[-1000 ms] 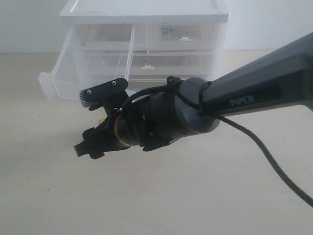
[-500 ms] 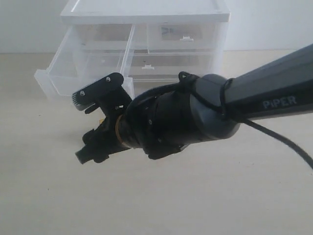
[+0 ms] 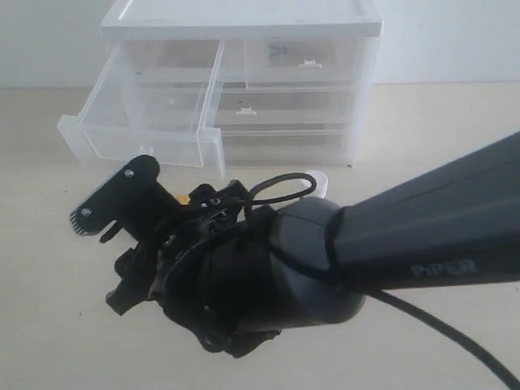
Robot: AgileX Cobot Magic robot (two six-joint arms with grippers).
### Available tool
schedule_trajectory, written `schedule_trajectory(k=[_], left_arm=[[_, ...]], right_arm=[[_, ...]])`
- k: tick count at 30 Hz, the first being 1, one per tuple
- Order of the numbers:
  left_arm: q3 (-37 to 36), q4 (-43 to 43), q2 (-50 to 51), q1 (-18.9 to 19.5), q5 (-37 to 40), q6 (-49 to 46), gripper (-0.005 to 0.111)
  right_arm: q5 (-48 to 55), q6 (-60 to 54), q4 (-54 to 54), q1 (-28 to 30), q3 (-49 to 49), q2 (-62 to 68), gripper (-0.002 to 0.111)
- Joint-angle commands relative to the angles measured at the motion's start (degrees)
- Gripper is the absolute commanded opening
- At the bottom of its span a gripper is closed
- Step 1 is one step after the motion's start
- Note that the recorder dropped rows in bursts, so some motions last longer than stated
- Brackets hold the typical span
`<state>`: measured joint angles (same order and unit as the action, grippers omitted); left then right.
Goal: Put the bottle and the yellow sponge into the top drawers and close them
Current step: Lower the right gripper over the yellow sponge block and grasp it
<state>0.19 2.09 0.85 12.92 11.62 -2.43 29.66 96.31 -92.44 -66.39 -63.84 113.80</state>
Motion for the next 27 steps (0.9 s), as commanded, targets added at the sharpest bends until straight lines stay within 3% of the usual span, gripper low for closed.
schedule_trajectory(k=[1, 8, 16, 27], left_arm=[[-0.2, 0.5, 0.2, -0.1, -0.1, 0.5, 0.004], [-0.2, 0.5, 0.2, -0.1, -0.1, 0.5, 0.004], [-0.2, 0.5, 0.2, -0.1, -0.1, 0.5, 0.004], [-0.2, 0.5, 0.2, -0.1, -0.1, 0.5, 0.004]], right_arm=[[0.0, 6.4, -2.1, 1.0, 0.3, 2.3, 0.074], [3.9, 22.8, -7.5, 1.3, 0.2, 5.9, 0.074], [8.0, 22.9, -7.5, 1.3, -3.7, 9.8, 0.074], [-0.4, 24.0, -7.5, 5.3, -10.2, 14.7, 0.074]])
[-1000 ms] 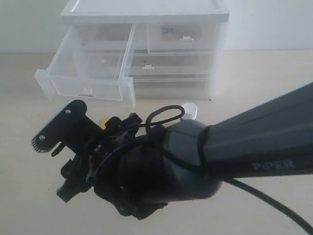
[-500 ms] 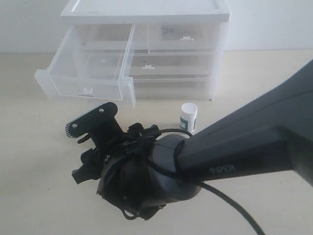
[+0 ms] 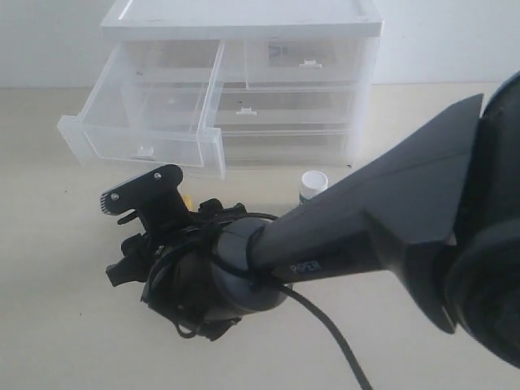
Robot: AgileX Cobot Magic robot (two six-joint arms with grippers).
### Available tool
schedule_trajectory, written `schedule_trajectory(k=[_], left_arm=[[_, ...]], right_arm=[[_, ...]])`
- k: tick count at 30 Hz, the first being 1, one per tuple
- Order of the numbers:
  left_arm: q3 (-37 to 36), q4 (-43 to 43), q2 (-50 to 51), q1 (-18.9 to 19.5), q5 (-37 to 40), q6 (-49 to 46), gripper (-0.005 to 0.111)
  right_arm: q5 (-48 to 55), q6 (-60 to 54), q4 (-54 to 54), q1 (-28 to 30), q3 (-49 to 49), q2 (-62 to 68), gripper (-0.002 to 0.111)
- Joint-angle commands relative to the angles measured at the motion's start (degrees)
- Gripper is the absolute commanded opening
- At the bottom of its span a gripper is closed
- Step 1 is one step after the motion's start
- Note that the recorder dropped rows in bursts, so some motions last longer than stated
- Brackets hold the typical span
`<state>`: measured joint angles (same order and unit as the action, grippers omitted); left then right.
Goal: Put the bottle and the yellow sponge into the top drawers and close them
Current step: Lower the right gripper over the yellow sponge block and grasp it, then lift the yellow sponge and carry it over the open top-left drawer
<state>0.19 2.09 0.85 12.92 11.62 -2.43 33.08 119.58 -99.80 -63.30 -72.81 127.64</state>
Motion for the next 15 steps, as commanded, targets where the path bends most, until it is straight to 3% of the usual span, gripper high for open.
schedule_trajectory(k=[1, 3, 4, 5, 7, 13, 15], left_arm=[[-0.2, 0.5, 0.2, -0.1, -0.1, 0.5, 0.004], [-0.2, 0.5, 0.2, -0.1, -0.1, 0.5, 0.004], [-0.2, 0.5, 0.2, -0.1, -0.1, 0.5, 0.004], [-0.2, 0.5, 0.2, -0.1, -0.1, 0.5, 0.004], [-0.2, 0.5, 0.2, -0.1, -0.1, 0.5, 0.004], [-0.2, 0.5, 0.2, -0.1, -0.1, 0.5, 0.004], [-0.2, 0.5, 0.2, -0.1, -0.1, 0.5, 0.004]], right_arm=[[-4.5, 0.7, -0.1, 2.5, -1.2, 0.9, 0.072], [-5.3, 0.2, -0.1, 2.7, -1.2, 0.9, 0.059], [-5.1, -0.2, -0.1, 2.7, -1.2, 0.9, 0.037], [-5.3, -0.2, -0.1, 2.7, -1.2, 0.9, 0.030], [-7.1, -0.7, -0.1, 2.7, -1.2, 0.9, 0.002], [-17.4, -7.8, -0.1, 0.5, -0.8, -2.3, 0.001], [-25.1, -10.5, -0.1, -1.4, -0.3, -6.4, 0.001]])
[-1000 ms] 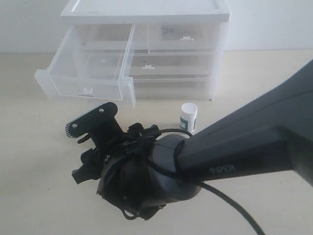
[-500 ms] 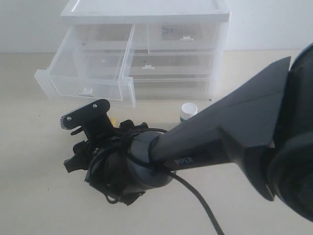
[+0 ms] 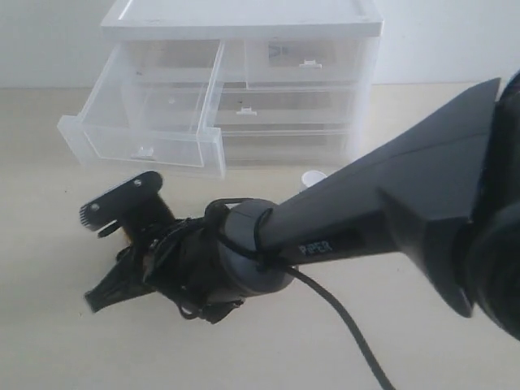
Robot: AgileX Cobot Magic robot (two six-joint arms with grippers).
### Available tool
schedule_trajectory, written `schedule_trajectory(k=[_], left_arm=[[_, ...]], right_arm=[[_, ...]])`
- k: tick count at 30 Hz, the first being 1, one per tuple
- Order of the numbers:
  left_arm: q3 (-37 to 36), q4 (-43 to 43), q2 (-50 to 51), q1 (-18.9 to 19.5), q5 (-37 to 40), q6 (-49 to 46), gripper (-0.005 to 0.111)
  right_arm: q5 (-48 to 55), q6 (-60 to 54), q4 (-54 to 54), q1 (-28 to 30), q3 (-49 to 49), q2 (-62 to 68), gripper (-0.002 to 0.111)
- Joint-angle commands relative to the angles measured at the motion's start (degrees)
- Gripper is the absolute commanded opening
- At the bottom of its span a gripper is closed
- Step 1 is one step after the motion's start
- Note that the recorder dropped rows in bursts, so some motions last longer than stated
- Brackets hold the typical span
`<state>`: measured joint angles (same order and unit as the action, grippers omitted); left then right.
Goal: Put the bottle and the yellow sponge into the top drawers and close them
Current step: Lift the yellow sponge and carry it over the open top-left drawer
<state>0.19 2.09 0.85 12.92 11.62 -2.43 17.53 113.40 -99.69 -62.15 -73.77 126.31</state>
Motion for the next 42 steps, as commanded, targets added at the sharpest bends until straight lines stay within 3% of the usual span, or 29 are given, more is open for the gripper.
schedule_trajectory(k=[1, 5, 7, 11, 13, 17, 23, 25, 28, 30, 31, 33, 34, 35, 36, 37, 42], left_arm=[[-0.2, 0.5, 0.2, -0.1, -0.1, 0.5, 0.004], [-0.2, 0.5, 0.2, -0.1, -0.1, 0.5, 0.004], [-0.2, 0.5, 0.2, -0.1, -0.1, 0.5, 0.004], [-0.2, 0.5, 0.2, -0.1, -0.1, 0.5, 0.004], [-0.2, 0.5, 0.2, -0.1, -0.1, 0.5, 0.004], [-0.2, 0.4, 0.2, -0.1, -0.1, 0.5, 0.004], [-0.2, 0.4, 0.2, -0.1, -0.1, 0.5, 0.004], [-0.2, 0.4, 0.2, -0.1, -0.1, 0.5, 0.004], [-0.2, 0.4, 0.2, -0.1, -0.1, 0.5, 0.004], [-0.2, 0.4, 0.2, -0.1, -0.1, 0.5, 0.004], [-0.2, 0.4, 0.2, -0.1, -0.1, 0.5, 0.004], [-0.2, 0.4, 0.2, -0.1, -0.1, 0.5, 0.004], [-0.2, 0.4, 0.2, -0.1, -0.1, 0.5, 0.004], [-0.2, 0.4, 0.2, -0.1, -0.1, 0.5, 0.004], [-0.2, 0.4, 0.2, -0.1, -0.1, 0.5, 0.004], [-0.2, 0.4, 0.2, -0.1, -0.1, 0.5, 0.004], [-0.2, 0.4, 0.2, -0.1, -0.1, 0.5, 0.004]], right_arm=[[-14.8, -5.9, -0.3, -3.7, 0.9, -7.9, 0.001], [-32.8, -7.6, -0.3, -5.2, 1.1, -18.9, 0.001], [-28.4, -10.9, -0.3, -4.6, 1.1, -25.5, 0.001], [-4.9, -15.0, -0.3, -0.5, 1.1, -31.0, 0.001], [-6.9, -14.6, -0.3, 5.5, 0.6, -29.3, 0.001], [-10.2, -10.9, -0.3, 12.0, -2.1, -24.6, 0.001], [-11.0, -13.7, -0.3, 13.6, -5.0, -19.2, 0.003], [-10.7, -13.2, -0.3, 13.6, -5.2, -18.3, 0.014], [-12.0, -13.1, -0.3, 13.6, -5.2, -17.9, 0.075], [-13.5, -13.1, -0.3, 13.6, -5.2, -19.4, 0.093], [-14.4, -13.1, -0.3, 13.6, -5.0, -20.1, 0.093], [-20.3, -13.1, -0.3, 13.6, -4.0, -23.9, 0.083], [-27.6, -13.3, -0.3, 13.6, -3.0, -27.1, 0.059], [-31.4, -13.5, -0.3, 13.6, -2.5, -28.5, 0.043], [-37.7, -13.5, -0.3, 13.6, -0.9, -30.4, 0.007], [-40.9, -13.6, -0.3, 13.6, 0.8, -30.9, 0.003], [-42.8, -16.2, -0.3, 13.1, 5.3, -27.9, 0.010]])
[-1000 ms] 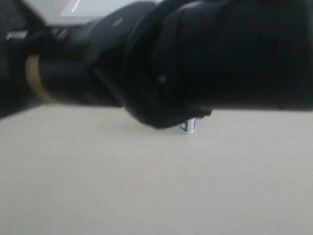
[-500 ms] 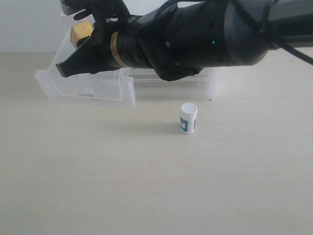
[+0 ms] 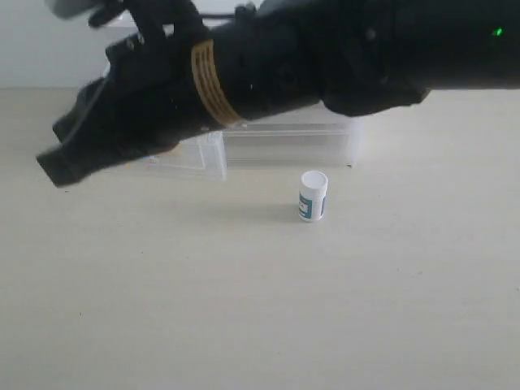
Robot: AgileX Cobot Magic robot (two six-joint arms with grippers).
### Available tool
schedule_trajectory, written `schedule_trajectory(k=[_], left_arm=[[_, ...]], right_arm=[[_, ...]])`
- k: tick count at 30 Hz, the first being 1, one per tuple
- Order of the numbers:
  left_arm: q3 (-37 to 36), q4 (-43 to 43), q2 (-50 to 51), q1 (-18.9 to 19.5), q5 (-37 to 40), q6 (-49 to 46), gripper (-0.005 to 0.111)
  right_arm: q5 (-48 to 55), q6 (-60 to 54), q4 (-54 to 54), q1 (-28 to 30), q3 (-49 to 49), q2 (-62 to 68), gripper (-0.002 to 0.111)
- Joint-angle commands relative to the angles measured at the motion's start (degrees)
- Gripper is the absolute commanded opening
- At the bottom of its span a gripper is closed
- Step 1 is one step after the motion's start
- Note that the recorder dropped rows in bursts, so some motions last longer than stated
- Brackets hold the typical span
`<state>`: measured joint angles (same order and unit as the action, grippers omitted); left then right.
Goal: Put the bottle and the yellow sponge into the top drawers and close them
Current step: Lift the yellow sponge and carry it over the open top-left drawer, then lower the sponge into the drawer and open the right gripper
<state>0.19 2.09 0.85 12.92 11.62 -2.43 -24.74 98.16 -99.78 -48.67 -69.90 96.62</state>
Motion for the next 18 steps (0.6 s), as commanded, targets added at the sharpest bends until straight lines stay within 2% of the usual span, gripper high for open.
schedule_trajectory(k=[1, 6, 10, 18], left_arm=[[-0.2, 0.4, 0.2, -0.1, -0.1, 0.5, 0.004], [-0.2, 0.4, 0.2, -0.1, -0.1, 0.5, 0.004], [-0.2, 0.4, 0.2, -0.1, -0.1, 0.5, 0.004], [-0.2, 0.4, 0.2, -0.1, -0.1, 0.5, 0.004]], right_arm=[[-0.2, -2.3, -0.2, -0.4, 1.4, 2.5, 0.009], [14.3, -0.7, -0.2, -0.4, 1.2, 5.7, 0.009], [15.3, -4.7, -0.2, -0.4, 1.2, 5.9, 0.009], [26.8, -7.8, -0.2, -0.4, 1.2, 6.5, 0.009]])
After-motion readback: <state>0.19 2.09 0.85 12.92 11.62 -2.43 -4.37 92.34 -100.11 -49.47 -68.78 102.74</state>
